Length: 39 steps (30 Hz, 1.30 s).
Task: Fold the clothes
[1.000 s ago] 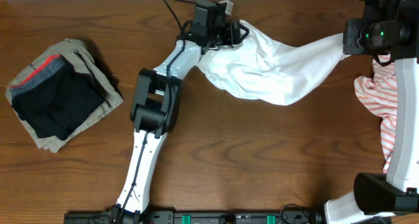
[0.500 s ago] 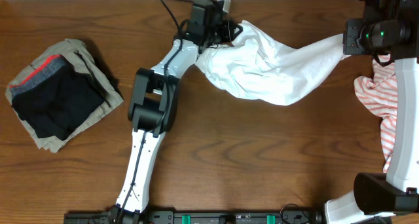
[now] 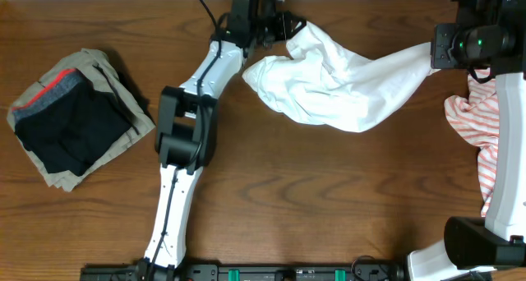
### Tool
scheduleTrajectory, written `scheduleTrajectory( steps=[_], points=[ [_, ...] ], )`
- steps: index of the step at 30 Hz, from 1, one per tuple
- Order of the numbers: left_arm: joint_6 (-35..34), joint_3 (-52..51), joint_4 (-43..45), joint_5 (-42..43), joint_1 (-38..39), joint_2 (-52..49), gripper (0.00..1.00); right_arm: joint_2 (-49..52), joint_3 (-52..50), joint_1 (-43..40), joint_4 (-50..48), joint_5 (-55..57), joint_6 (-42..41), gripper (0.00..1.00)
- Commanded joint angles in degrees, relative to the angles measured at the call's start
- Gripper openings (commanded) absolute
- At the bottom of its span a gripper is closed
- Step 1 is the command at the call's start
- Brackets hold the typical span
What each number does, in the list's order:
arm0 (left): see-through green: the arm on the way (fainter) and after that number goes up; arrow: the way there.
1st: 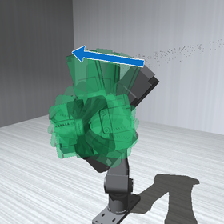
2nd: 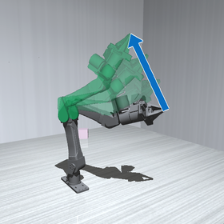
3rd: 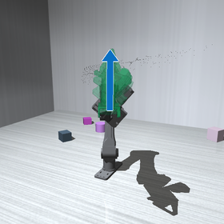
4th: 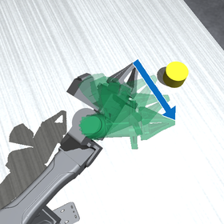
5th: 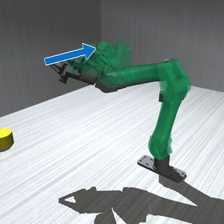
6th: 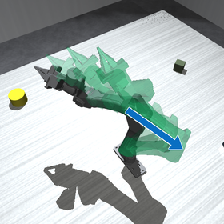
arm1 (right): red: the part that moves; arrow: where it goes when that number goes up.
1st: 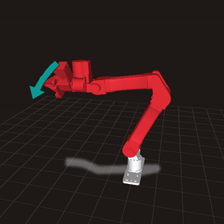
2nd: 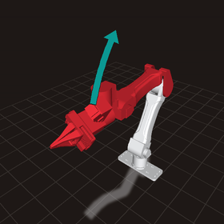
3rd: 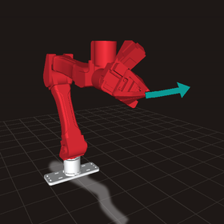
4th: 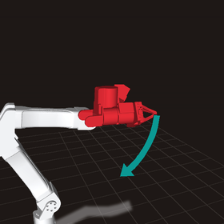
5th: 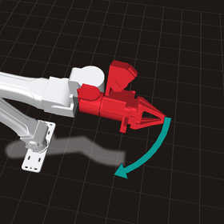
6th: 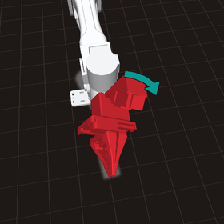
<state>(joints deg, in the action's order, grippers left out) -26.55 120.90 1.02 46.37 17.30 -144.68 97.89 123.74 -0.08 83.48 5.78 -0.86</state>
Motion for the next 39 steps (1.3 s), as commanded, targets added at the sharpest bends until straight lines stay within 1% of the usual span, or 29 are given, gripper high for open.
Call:
scheduleTrajectory(
  steps=[1, 4, 7, 10, 12, 14, 17, 20, 22, 23, 24, 27, 30, 32, 35, 37, 39],
  points=[
    [3.0, 1.9, -2.2, 1.2, -0.3, 8.8, 0.06, 0.3, 0.2, 0.6, 0.0, 0.5, -0.7, 0.01],
    [7.1, 1.9, -8.7, 0.3, -0.4, 13.1, 0.06, 0.3, 0.2, 0.5, -0.2, 0.5, -0.1, 0.01],
    [11.0, 1.9, -17.2, -3.2, -0.4, 17.8, 0.06, 0.3, 0.2, 0.5, -0.4, 0.5, 0.3, 0.01],
    [12.2, 1.9, -23.6, -4.2, -0.9, 22.5, 0.06, 0.3, 0.2, 0.5, -0.5, 0.5, 0.3, 0.01],
    [12.2, 1.9, -26.9, -5.0, -1.5, 25.7, 0.06, 0.3, 0.2, 0.5, -0.5, 0.5, 0.3, 0.01],
    [14.5, 1.9, -29.6, -6.0, -2.3, 28.9, 0.06, 0.3, 0.2, 0.5, -0.5, 0.4, 0.3, 0.01],
    [16.1, 1.9, -33.4, -11.5, -2.9, 32.5, 0.06, 0.3, 0.2, 0.5, -0.5, 0.4, 0.3, 0.01],
    [17.5, 1.9, -37.2, -17.4, -2.9, 33.7, 0.06, 0.3, 0.2, 0.5, -0.5, 0.4, 0.3, 0.01],
    [18.5, 1.8, -38.6, -17.5, -2.9, 33.1, 0.07, 0.3, 0.2, 0.5, -0.5, 0.4, 0.3, 0.01],
    [19.1, 1.4, -38.8, -17.5, -2.9, 32.5, 0.17, 0.3, 0.2, 0.5, -0.5, 0.4, 0.3, 0.01],
    [19.1, 1.0, -38.7, -17.5, -2.9, 31.9, 0.29, 0.3, 0.2, 0.5, -0.5, 0.4, 0.3, 0.01],
    [19.2, 0.9, -38.7, -17.4, -2.9, 28.5, 0.49, 0.3, 0.2, 0.5, -0.4, 0.4, 0.3, 0.01],
    [18.7, 0.9, -39.5, -16.7, -2.8, 23.6, 0.56, 0.3, 0.2, 0.5, -0.3, 0.4, 0.3, 0.01],
    [17.7, 0.9, -40.3, -15.7, -2.8, 20.4, 0.57, 0.3, 0.2, 0.5, -0.2, 0.4, 0.3, 0.01],
    [14.2, 0.9, -41.1, -14.3, -2.8, 15.8, 0.57, 0.3, 0.2, 0.5, -0.2, 0.4, 0.3, 0.01],
    [13.4, 0.9, -40.8, -11.3, -2.8, 13.0, 0.57, 0.3, 0.2, 0.5, -0.2, 0.4, 0.3, 0.01],
    [12.3, 0.9, -40.6, -10.8, -2.8, 10.8, 0.57, 0.3, 0.2, 0.5, -0.1, 0.4, 0.3, 0.01]
  ],
)
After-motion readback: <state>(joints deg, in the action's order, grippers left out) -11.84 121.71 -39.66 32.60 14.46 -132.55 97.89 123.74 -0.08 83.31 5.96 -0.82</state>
